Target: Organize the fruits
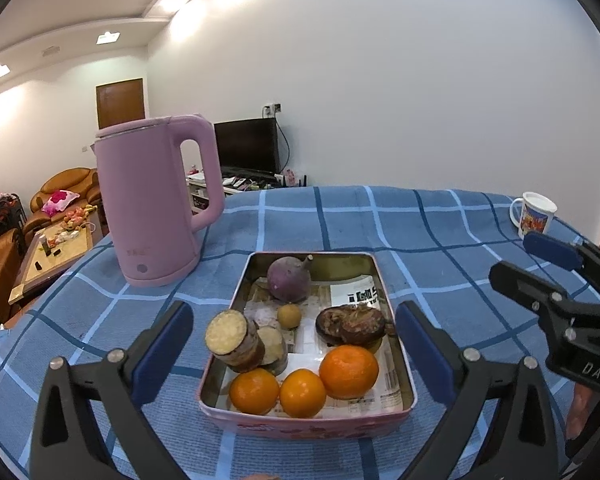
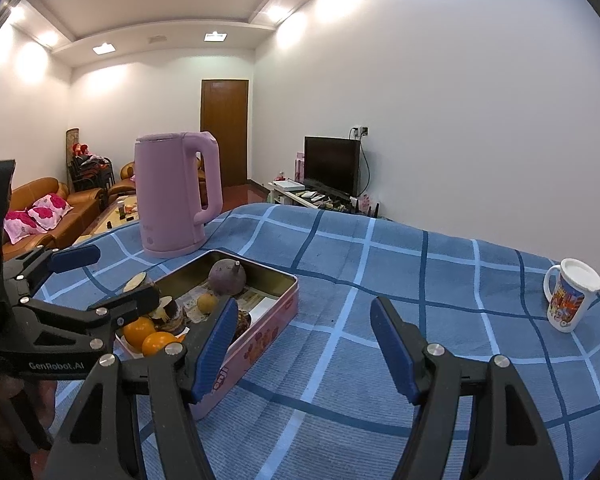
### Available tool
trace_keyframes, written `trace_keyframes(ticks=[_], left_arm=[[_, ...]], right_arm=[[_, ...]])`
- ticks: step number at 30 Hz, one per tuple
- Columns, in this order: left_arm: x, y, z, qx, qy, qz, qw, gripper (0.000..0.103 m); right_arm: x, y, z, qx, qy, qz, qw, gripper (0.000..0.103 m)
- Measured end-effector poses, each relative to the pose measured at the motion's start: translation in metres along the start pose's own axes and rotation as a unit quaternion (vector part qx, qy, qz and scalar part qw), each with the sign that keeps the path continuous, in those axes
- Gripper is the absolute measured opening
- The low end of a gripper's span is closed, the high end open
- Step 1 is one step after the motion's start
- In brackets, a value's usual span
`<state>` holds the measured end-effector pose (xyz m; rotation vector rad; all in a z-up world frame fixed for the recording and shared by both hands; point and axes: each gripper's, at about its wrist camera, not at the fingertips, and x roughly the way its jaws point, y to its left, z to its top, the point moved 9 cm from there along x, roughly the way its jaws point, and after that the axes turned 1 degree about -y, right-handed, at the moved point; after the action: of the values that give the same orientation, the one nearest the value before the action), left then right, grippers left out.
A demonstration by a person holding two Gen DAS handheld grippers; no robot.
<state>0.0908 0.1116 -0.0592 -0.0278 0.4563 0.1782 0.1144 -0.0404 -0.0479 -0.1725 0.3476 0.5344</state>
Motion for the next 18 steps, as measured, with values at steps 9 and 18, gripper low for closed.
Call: trace_keyframes(ticks=[9,18], left_arm=[[-0.0010,0.0020,0.0007,0.003,0.000,0.014,0.9999,0.103],[-0.0005,-0.0010,-0.0006,0.000,-0.003,0.009,1.0000,0.103]], right_arm=[[-0.0025,0.0003,-0.0022,-0.004,0.002,0.000,1.000,0.070],[-0.0038,-0.0008,-0.0076,-0.005,0.006,-0.002,1.000,0.070]])
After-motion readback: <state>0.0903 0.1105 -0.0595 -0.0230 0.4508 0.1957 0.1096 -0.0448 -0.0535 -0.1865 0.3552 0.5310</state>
